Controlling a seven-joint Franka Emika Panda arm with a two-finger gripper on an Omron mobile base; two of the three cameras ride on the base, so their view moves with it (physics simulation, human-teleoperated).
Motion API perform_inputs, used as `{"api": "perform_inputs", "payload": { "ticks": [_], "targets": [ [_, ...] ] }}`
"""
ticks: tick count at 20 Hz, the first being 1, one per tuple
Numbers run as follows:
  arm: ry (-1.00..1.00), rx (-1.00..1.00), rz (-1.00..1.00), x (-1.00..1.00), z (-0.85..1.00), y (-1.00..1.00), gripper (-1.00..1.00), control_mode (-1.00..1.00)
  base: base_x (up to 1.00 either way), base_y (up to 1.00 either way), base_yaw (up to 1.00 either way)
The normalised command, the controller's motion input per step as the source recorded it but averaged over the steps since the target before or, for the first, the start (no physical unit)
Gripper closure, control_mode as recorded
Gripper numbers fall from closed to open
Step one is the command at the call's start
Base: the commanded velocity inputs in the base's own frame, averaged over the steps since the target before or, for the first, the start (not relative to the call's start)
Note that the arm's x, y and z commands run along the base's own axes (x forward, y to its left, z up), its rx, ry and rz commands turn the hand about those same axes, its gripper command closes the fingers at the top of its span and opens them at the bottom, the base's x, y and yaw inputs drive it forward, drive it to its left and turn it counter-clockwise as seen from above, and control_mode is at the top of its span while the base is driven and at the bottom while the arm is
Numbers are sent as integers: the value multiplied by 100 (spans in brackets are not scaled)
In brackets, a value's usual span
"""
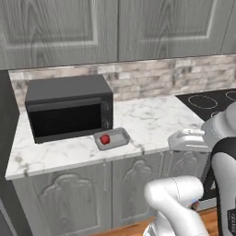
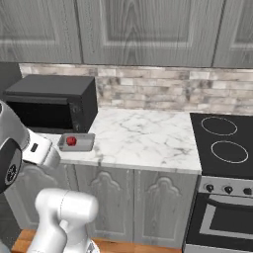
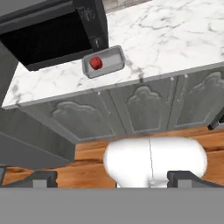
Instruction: Take the bell pepper and bell pepper out of the freezer and place them in the tupperware container on the counter. Then put the tupperware containing the vegetables back in the freezer.
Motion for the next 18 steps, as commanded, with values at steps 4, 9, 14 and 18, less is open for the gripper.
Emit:
{"api": "perform_inputs", "payload": {
  "ticks": [4,9,14,18],
  "targets": [
    [0,0,0,0,0,0,-100,100,-100,23,-8],
    [0,0,0,0,0,0,-100,100,-97,84,-2],
    [0,0,0,0,0,0,-100,100,-25,100,-3],
    [0,0,0,0,0,0,-100,100,0,100,-8]
  ]
}}
